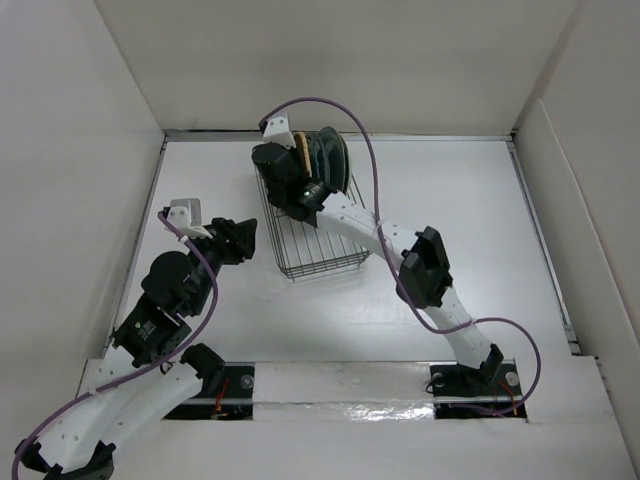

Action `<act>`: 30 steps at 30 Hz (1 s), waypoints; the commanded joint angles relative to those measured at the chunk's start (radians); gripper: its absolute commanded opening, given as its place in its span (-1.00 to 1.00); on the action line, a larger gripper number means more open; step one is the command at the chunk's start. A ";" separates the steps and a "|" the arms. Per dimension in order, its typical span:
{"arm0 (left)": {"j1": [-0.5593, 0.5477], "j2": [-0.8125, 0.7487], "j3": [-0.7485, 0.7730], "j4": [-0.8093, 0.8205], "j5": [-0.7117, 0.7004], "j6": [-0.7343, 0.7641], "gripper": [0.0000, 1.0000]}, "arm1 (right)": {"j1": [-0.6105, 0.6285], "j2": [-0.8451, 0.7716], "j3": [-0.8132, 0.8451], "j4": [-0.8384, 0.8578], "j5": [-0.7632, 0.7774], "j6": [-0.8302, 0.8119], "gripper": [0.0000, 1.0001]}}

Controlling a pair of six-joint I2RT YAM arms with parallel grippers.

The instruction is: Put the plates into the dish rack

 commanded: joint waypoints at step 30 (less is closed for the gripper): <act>-0.005 0.043 0.001 0.028 -0.038 0.012 0.14 | -0.160 -1.165 -1.107 0.142 -0.061 0.383 0.99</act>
